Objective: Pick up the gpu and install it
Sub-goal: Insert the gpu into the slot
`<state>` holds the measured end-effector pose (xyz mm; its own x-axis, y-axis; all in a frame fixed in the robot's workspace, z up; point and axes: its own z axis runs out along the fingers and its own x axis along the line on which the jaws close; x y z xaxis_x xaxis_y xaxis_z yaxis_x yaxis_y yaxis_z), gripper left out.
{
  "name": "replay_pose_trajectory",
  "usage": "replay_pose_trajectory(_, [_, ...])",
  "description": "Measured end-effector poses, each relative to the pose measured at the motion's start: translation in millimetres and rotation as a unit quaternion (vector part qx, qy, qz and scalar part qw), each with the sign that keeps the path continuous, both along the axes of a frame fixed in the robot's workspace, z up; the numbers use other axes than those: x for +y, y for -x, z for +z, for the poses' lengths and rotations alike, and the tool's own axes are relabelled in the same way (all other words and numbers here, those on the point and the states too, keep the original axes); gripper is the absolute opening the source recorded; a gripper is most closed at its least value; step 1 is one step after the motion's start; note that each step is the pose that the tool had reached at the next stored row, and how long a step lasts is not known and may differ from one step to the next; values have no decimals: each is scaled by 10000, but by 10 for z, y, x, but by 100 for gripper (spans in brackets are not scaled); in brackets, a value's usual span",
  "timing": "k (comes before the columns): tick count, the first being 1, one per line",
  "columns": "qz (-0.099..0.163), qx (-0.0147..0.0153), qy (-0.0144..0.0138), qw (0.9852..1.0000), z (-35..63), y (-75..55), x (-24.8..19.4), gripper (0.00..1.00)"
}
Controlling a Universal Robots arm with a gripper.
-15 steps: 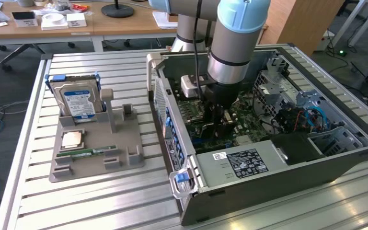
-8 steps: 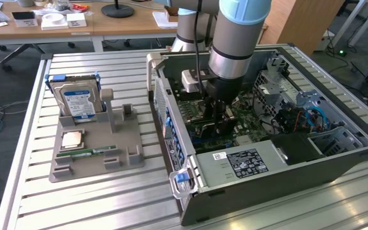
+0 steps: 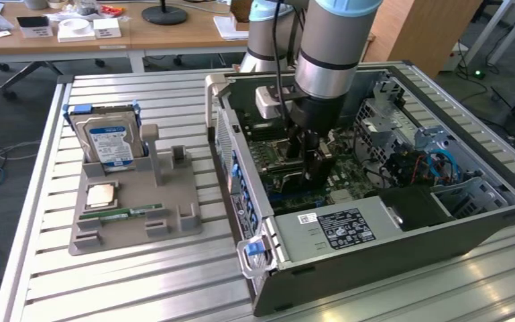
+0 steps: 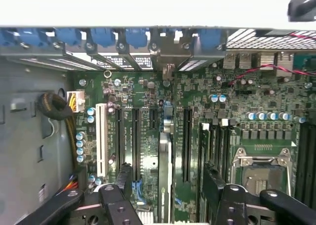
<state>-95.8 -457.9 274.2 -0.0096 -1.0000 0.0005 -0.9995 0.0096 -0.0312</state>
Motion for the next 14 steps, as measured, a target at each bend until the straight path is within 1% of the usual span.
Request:
replay_pose_trajectory(1, [0, 0, 0, 10000, 24, 0, 0, 69])
replay_pose_trajectory(2, [0, 0, -1, 10000, 74, 0, 0, 69])
replay_pose_trajectory(3, [0, 0, 0, 10000, 143, 0, 0, 69])
replay_pose_trajectory(4, [0, 0, 0, 10000, 174, 0, 0, 69])
replay_pose_trajectory(5, [0, 0, 0, 10000, 230, 0, 0, 69])
replay_pose_trajectory(14, [0, 0, 0, 10000, 249, 0, 0, 69])
